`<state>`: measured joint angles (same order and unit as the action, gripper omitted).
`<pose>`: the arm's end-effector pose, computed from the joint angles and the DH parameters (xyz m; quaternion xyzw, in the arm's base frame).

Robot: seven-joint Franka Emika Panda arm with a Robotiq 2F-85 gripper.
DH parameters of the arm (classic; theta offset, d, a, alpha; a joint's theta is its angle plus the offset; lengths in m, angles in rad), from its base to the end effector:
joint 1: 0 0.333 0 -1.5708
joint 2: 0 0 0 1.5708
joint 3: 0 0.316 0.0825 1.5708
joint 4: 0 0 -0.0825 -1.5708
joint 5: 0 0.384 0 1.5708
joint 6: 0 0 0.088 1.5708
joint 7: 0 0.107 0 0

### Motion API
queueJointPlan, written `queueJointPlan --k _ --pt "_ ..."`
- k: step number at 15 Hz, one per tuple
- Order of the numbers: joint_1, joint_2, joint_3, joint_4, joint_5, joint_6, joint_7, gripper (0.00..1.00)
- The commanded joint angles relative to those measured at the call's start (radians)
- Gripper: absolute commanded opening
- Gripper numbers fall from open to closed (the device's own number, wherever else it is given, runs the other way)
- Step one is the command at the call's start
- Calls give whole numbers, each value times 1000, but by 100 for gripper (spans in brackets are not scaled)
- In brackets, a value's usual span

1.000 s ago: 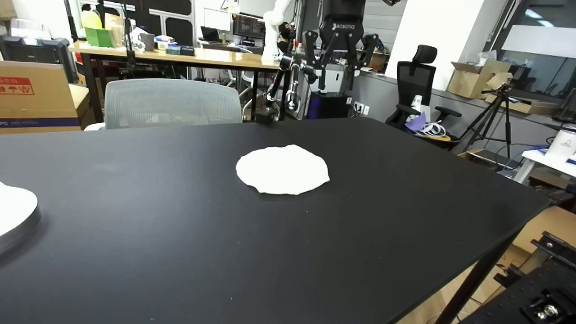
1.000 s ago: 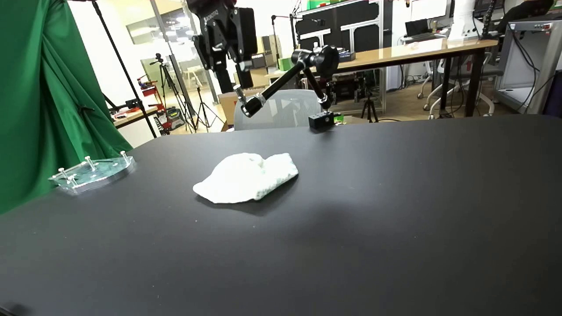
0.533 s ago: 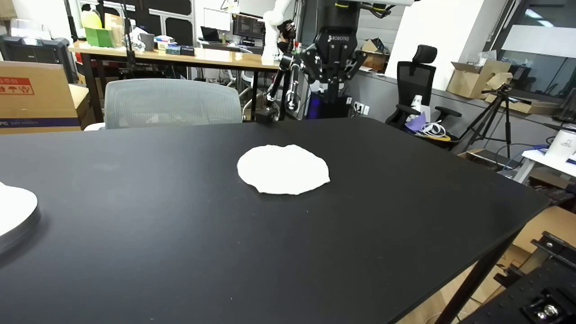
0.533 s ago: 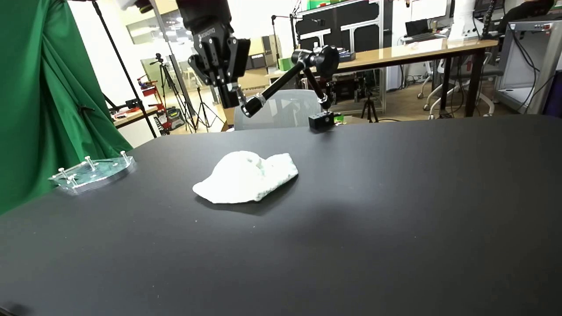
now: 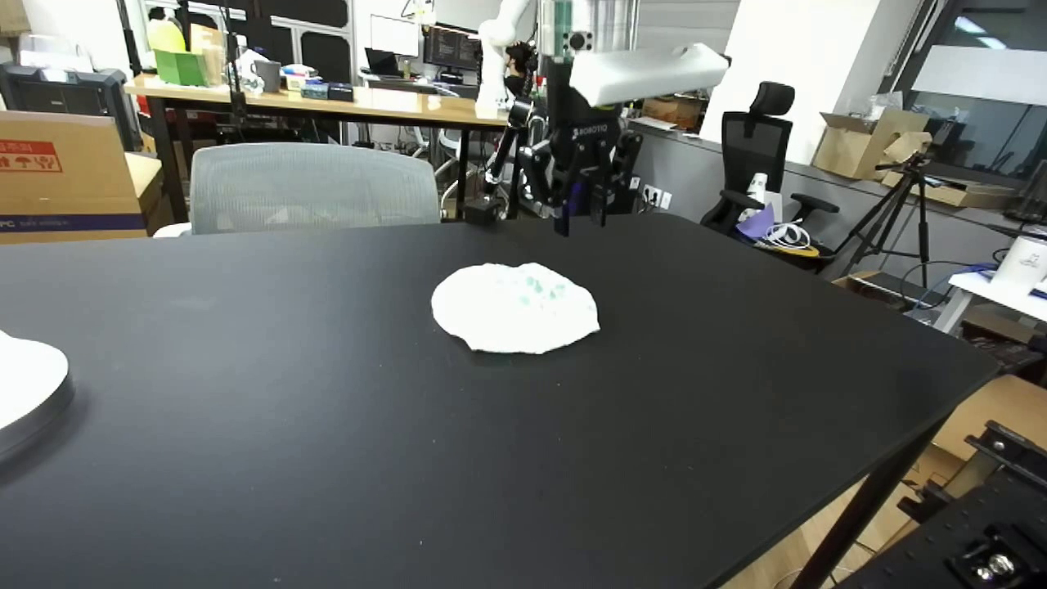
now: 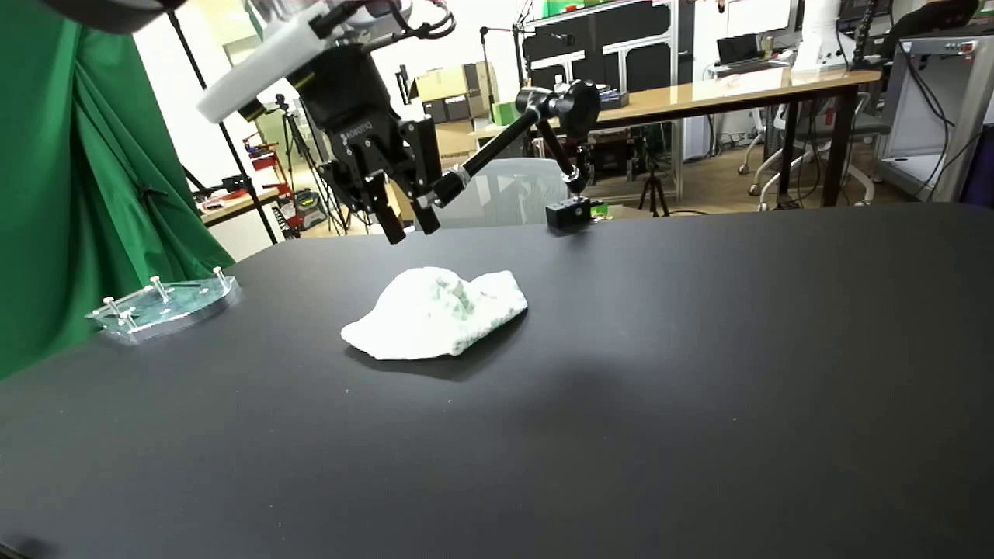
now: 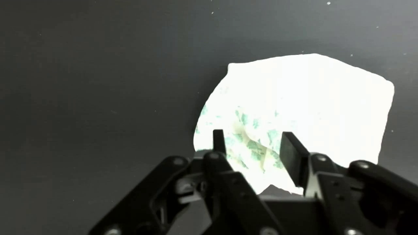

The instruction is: Hang the cloth on the stand

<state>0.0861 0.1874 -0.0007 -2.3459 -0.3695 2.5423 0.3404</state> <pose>0.5131 0.0484 0.2534 0.9942 0.0250 0.0264 0.1011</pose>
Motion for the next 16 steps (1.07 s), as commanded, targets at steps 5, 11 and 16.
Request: queueJointPlan --k 5,11,16 --pt "88 112 -95 -60 -228 207 243 100" --pt "66 226 -60 -57 33 235 40 100" --pt "64 253 -61 -47 156 226 -66 51"
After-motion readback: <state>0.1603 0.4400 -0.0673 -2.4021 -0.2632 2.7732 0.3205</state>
